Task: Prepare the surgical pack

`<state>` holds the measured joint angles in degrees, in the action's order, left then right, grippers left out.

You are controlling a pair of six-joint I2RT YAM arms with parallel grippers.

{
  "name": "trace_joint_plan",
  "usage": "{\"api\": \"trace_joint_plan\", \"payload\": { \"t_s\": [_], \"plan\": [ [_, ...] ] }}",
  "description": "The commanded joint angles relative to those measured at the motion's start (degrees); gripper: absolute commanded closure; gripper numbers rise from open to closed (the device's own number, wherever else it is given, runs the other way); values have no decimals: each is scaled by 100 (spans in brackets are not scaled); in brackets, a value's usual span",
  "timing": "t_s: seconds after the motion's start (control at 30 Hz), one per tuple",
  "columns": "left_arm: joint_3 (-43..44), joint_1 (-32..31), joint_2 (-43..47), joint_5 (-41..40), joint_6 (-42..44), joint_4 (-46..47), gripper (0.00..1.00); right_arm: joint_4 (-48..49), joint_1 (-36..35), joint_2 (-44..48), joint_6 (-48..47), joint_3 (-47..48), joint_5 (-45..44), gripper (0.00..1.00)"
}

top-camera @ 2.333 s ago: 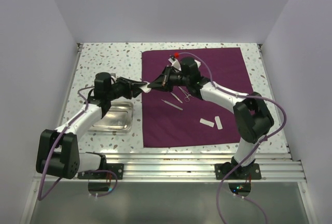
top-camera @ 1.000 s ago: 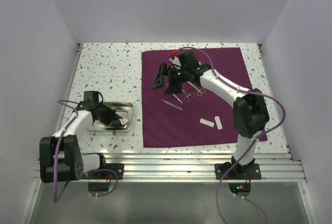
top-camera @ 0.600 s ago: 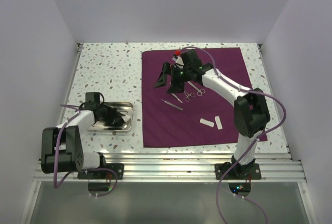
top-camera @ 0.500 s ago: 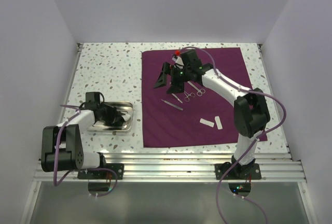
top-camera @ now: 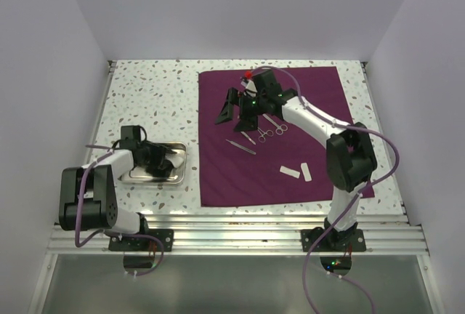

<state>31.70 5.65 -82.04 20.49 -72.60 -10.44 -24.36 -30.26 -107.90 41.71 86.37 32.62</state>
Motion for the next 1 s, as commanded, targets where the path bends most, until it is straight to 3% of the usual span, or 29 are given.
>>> {"api": "trace_joint_plan", "payload": {
  "t_s": [0.0,0.03,0.13,0.2,0.47,0.7,0.77,0.97],
  "plan": [
    [432,41,74,-142,-9,-379,56,55,117,-161,3,353,-71,3],
    [607,33,135,-307,61,-589,46,-33,169,-205,3,433,-185,3],
    [802,33,197,-563,114,-1424,31,-86,485,-398,65,635,-545,2],
    [776,24,241,-616,88,-1592,27,-78,800,-556,82,775,-678,2],
    [644,-11,636,-739,0,-2234,22,-139,1242,-1102,-40,1092,-1178,5],
    [1311,-20,970,-1319,746,-3420,21,-306,1417,-1400,-436,1497,-1724,12],
    [1373,-20,1014,-1267,1123,-3544,21,-298,1575,-1558,-462,1610,-1715,16],
    [1987,-212,926,-477,2899,-3088,35,-166,1866,-2024,-839,2128,-1540,26]
  ]
}}
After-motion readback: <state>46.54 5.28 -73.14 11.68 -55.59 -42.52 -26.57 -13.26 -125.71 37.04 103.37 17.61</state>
